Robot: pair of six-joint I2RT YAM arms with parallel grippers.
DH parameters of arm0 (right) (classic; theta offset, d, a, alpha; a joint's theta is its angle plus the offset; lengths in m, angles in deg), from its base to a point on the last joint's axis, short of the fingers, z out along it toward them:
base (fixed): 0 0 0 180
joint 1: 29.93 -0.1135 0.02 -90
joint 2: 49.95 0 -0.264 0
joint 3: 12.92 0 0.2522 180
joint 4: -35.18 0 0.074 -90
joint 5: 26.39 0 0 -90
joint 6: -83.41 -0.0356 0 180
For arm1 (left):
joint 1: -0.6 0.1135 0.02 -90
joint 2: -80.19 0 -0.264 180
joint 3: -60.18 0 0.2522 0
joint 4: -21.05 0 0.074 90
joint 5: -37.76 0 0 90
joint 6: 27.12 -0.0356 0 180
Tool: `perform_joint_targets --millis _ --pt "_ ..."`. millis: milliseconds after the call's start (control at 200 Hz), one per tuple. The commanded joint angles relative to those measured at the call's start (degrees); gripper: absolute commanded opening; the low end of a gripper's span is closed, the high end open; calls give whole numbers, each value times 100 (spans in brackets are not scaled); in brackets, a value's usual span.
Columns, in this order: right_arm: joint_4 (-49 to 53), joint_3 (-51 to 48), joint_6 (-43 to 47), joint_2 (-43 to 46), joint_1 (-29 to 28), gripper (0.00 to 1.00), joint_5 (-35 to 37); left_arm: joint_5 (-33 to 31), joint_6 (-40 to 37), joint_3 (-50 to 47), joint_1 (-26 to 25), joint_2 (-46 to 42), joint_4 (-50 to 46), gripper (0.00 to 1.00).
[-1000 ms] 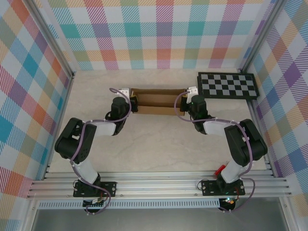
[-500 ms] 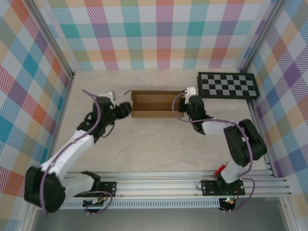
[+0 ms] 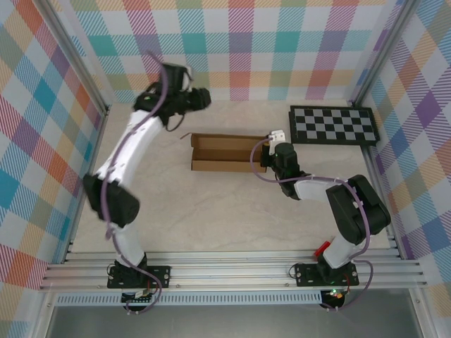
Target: Fold the paper box
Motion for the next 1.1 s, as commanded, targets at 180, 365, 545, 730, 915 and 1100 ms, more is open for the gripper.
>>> perform_joint_targets --millis 180,365,545,730,915,1100 --pt "1193 -174 50 -118 -143 4 -119 113 -133 -385 -509 488 -911 47" --pt "2500 349 -362 -6 -143 27 -7 94 329 -2252 -630 113 152 47" --pt "3664 228 -1215 897 -143 43 -177 21 735 -3421 -652 41 992 46" --pt "5123 757 -814 2599 -143 41 -1277 -105 661 -3577 -652 157 1052 46" --pt "5115 2514 20 841 -45 42 -2288 -117 459 -3544 -652 211 1032 46" --pt "5064 3944 -351 -1175 156 39 -2673 -155 359 -3610 -652 188 1077 46"
